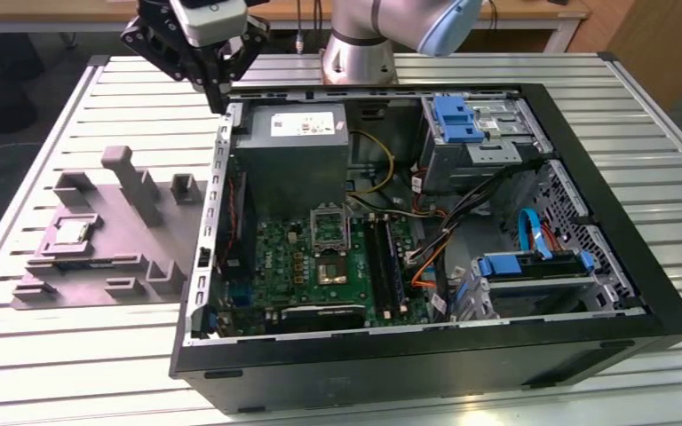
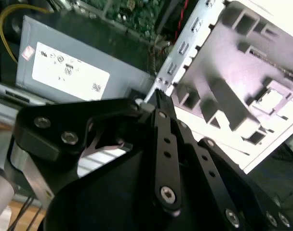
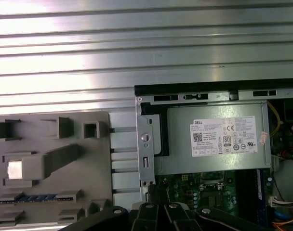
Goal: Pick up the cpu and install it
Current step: 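Reach for the cpu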
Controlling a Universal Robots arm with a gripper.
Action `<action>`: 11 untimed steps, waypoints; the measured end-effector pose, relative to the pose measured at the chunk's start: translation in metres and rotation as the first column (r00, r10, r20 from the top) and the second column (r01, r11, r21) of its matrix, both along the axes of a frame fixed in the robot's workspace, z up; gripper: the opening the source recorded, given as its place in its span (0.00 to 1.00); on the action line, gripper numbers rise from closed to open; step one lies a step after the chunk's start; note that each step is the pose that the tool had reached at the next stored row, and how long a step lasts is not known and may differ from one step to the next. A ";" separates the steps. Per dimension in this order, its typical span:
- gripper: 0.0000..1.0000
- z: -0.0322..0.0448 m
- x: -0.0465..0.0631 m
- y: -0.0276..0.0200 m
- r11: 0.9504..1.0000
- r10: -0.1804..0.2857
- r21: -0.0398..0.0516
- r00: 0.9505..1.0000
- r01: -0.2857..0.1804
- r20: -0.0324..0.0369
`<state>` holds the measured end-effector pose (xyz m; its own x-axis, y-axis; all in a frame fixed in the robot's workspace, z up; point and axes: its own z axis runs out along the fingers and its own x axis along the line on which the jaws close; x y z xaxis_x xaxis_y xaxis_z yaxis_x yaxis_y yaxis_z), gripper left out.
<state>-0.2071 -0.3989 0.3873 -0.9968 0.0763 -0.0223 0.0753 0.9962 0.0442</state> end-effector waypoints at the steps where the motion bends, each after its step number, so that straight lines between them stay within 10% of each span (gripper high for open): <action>1: 0.11 0.0000 -0.001 0.0000 1.000 0.000 0.000 1.000 0.000 0.000; 11: 0.11 -0.0002 -0.016 0.0000 1.000 0.000 0.000 1.000 0.000 0.000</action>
